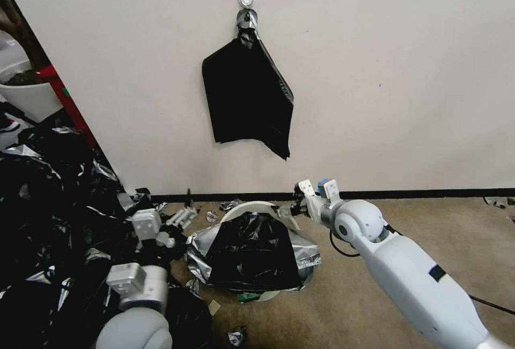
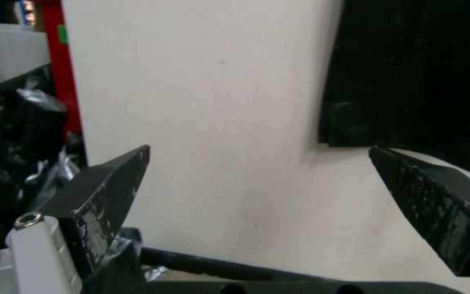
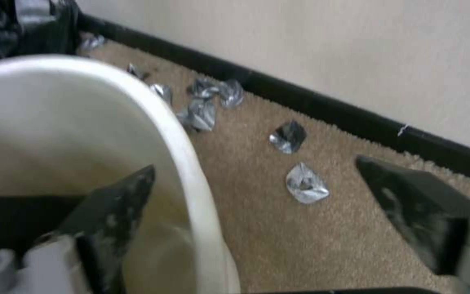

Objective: Place a trash bag onto the trash bin.

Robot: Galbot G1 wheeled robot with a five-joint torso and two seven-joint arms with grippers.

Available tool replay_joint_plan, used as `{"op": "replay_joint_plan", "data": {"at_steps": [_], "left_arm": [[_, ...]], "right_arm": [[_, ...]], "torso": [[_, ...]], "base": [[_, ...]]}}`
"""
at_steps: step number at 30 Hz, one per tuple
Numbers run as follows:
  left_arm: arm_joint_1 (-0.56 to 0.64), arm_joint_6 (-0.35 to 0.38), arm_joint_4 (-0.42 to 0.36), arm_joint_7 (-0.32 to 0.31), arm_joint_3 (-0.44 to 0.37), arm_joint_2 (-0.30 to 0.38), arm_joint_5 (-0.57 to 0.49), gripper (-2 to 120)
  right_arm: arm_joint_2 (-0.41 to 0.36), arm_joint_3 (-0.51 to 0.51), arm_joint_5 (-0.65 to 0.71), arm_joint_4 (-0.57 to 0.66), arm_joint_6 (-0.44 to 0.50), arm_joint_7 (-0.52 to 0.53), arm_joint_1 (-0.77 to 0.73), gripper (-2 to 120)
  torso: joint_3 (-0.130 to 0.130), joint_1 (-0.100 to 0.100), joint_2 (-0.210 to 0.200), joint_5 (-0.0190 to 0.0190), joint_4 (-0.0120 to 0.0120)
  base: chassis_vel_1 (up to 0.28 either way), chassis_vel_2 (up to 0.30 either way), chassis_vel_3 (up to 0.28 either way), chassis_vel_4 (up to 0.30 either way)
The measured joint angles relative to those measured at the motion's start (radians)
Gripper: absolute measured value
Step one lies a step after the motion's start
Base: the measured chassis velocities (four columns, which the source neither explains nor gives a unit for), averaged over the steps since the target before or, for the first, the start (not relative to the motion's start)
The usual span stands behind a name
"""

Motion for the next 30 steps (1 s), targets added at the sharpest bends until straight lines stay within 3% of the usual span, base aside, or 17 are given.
{"op": "replay_joint_plan", "data": {"at_steps": [3, 12, 15, 16, 18, 19, 23, 25, 27, 28, 30], "left_arm": [[-0.013, 0.013, 0.001, -0.014, -0.008, -0.004, -0.013, 100], [-0.017, 0.020, 0.008, -0.031, -0.002, -0.007, -0.015, 100], [-0.016, 0.021, 0.010, -0.044, 0.000, -0.006, -0.014, 100], [-0.016, 0.021, 0.010, -0.044, 0.000, -0.006, -0.014, 100], [-0.016, 0.022, 0.011, -0.055, 0.002, -0.006, -0.013, 100], [-0.016, 0.022, 0.011, -0.055, 0.002, -0.006, -0.013, 100], [-0.015, 0.022, 0.014, -0.074, 0.007, -0.008, -0.013, 100], [-0.015, 0.022, 0.015, -0.075, 0.007, -0.009, -0.013, 100], [-0.015, 0.022, 0.022, -0.082, 0.012, -0.010, -0.013, 100], [-0.015, 0.022, 0.022, -0.082, 0.012, -0.010, -0.013, 100], [-0.017, 0.022, 0.025, -0.085, 0.019, -0.011, -0.013, 100]], "right_arm": [[0.002, -0.023, -0.015, -0.021, 0.001, -0.010, 0.012, 78], [-0.005, -0.042, -0.015, -0.003, 0.004, 0.006, 0.003, 50], [-0.011, -0.047, 0.011, 0.032, 0.005, 0.070, -0.016, 34], [-0.011, -0.047, 0.011, 0.032, 0.005, 0.070, -0.016, 34], [-0.012, -0.049, 0.085, 0.078, 0.007, 0.181, -0.040, 25], [-0.012, -0.049, 0.085, 0.078, 0.007, 0.181, -0.040, 25], [-0.001, -0.058, 0.319, 0.225, 0.055, 0.592, -0.145, 7], [0.004, -0.062, 0.346, 0.245, 0.081, 0.651, -0.163, 7], [0.040, -0.064, 0.424, 0.308, 0.175, 0.865, -0.232, 7], [0.040, -0.064, 0.424, 0.308, 0.175, 0.865, -0.232, 7], [0.082, -0.061, 0.459, 0.347, 0.250, 1.002, -0.276, 7]], "torso": [[0.000, 0.000, 0.000, 0.0000, 0.0000], [0.000, 0.000, 0.000, 0.0000, 0.0000], [0.000, 0.000, 0.000, 0.0000, 0.0001], [0.000, 0.000, 0.000, 0.0000, 0.0001], [0.000, 0.000, 0.000, 0.0000, 0.0000], [0.000, 0.000, 0.000, 0.0000, 0.0000], [0.000, 0.000, 0.000, -0.0001, -0.0001], [0.000, 0.000, 0.000, -0.0001, 0.0000], [0.000, 0.000, 0.000, -0.0002, 0.0000], [0.000, 0.000, 0.000, -0.0002, 0.0000], [0.000, 0.000, 0.000, -0.0002, 0.0000]], "base": [[0.000, 0.000, 0.000, 0.000], [0.000, 0.000, 0.000, 0.000], [0.000, 0.000, 0.000, 0.000], [0.000, 0.000, 0.000, 0.000], [0.000, 0.000, 0.000, 0.000], [0.000, 0.000, 0.000, 0.000], [0.000, 0.000, 0.000, 0.000], [0.000, 0.000, 0.000, 0.000], [0.000, 0.000, 0.000, 0.000], [0.000, 0.000, 0.000, 0.000], [0.000, 0.000, 0.000, 0.000]]}}
